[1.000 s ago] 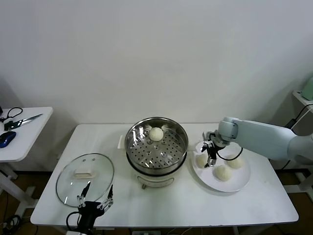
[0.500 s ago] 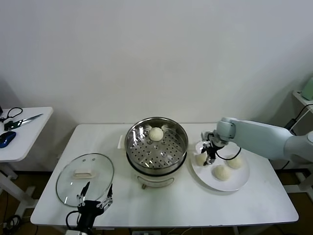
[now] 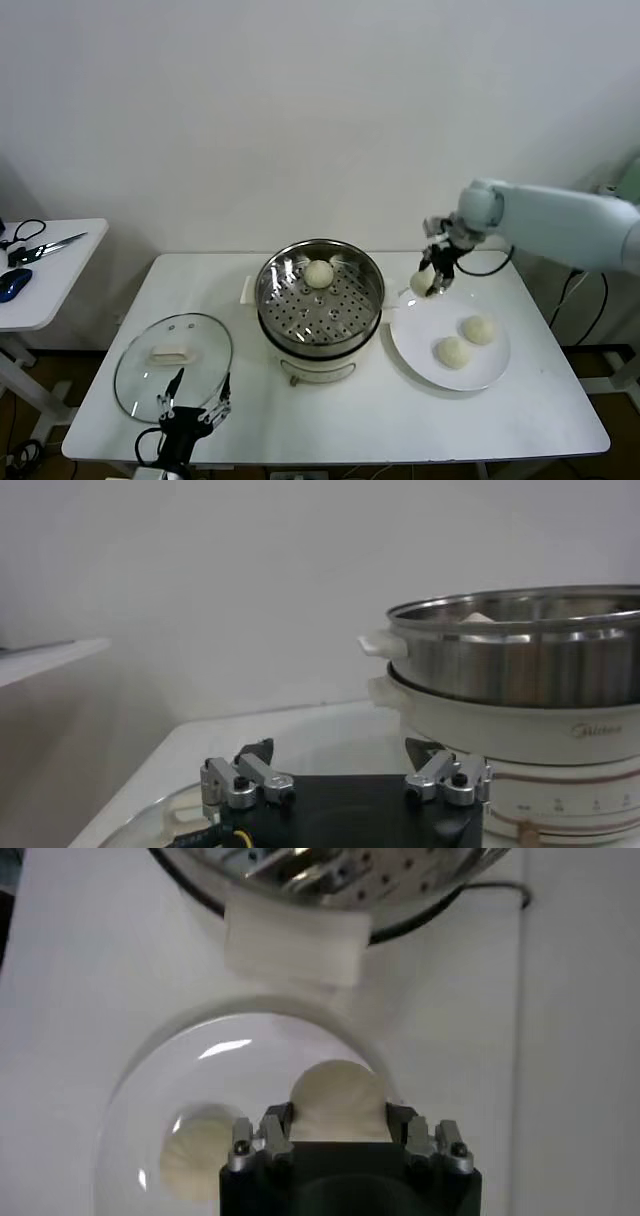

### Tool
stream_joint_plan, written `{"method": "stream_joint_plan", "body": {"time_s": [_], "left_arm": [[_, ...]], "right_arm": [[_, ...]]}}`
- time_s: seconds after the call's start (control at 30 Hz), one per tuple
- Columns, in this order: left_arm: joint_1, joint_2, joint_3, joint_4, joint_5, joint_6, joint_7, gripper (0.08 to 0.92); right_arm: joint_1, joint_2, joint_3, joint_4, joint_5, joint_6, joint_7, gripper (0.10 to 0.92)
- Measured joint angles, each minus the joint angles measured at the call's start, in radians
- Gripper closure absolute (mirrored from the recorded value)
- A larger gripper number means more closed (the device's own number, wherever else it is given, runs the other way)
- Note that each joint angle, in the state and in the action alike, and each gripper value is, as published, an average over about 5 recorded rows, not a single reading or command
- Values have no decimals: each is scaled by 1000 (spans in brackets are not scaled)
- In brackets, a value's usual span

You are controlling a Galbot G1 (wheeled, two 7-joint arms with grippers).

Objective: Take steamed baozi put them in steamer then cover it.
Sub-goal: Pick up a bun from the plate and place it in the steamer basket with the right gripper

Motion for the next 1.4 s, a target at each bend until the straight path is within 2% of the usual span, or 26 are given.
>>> {"method": "stream_joint_plan", "body": {"time_s": [0.27, 0.53, 0.9, 1.4], "left_arm": [[-8, 1, 12, -7, 3, 4, 2, 177], [-7, 1, 15, -16, 5, 6, 5, 177], [4, 0, 14, -25, 4, 6, 5, 177], [4, -5, 17, -12, 5, 3, 3, 177]], "right_arm": [[162, 107, 7, 112, 164, -47, -11, 393], [136, 239, 47, 170, 243, -117, 85, 394], [-31, 372, 79, 100, 224, -178, 205, 393], [-216, 467, 108, -26, 148, -204, 276, 392]]}}
